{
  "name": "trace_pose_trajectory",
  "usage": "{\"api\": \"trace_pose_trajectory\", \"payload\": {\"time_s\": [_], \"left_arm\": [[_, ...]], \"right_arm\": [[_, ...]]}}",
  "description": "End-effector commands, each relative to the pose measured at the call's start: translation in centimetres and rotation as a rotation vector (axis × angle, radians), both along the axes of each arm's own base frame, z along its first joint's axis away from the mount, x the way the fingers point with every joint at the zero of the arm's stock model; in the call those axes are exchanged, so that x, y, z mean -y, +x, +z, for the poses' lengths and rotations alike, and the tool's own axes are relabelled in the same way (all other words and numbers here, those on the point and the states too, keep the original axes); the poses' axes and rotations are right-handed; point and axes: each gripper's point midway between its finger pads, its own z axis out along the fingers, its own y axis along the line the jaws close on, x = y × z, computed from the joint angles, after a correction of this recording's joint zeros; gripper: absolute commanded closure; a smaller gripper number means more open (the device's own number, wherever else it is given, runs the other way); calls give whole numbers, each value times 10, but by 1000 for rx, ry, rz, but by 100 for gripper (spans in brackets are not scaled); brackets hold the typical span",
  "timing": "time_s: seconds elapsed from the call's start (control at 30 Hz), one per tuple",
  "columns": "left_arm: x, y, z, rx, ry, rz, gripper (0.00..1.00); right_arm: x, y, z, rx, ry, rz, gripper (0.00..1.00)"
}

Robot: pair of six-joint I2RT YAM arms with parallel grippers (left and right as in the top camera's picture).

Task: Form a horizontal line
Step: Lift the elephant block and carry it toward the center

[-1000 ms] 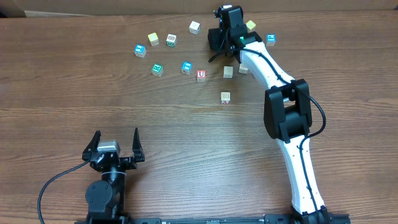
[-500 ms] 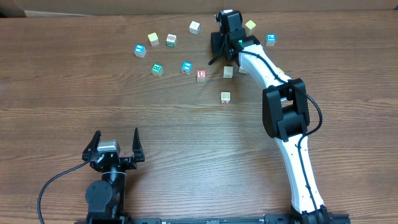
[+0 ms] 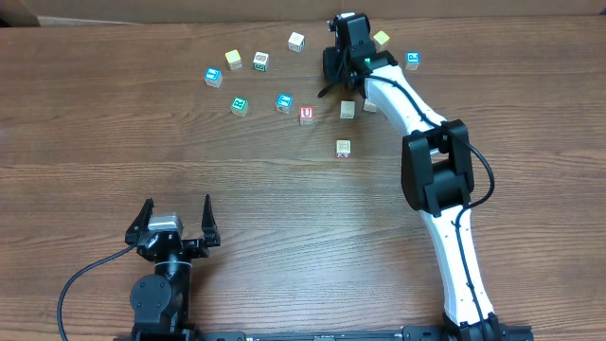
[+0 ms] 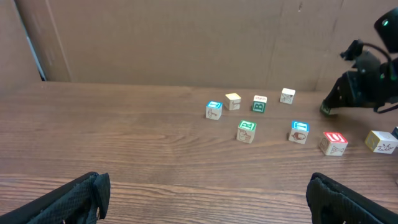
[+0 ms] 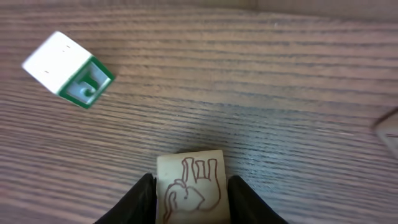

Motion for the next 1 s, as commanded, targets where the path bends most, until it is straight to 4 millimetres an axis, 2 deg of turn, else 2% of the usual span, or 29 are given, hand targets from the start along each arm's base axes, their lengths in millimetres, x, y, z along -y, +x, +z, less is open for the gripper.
{"api": "trace_pose_trajectory", "payload": {"time_s": [0.0,0.23,0.27,0.33,0.4,0.53,0.67,0.83,0.97], "left_arm": [[2,0,1,5,22,-8,0],[2,0,1,5,22,-8,0],[2,0,1,5,22,-8,0],[2,0,1,5,22,-8,0],[2,0,1,5,22,-8,0],[2,0,1,5,22,-8,0],[2,0,1,5,22,-8,0],[2,0,1,4,22,-8,0],[2,0,1,5,22,-8,0]], "right_arm": [[6,3,81,107,29,-12,66],[16,-18,144,120,32,-18,75],[18,-20,150,122,33,-18,73],[18,-23,155,120,33,-18,52],[19,-24,152,111,30,-18,43],[19,-24,133,77,19,-17,36],[17,-18,97,36,6,-17,32],[15,-13,41,-23,-13,-17,27],[14,-10,9,-45,-20,-17,27]]}}
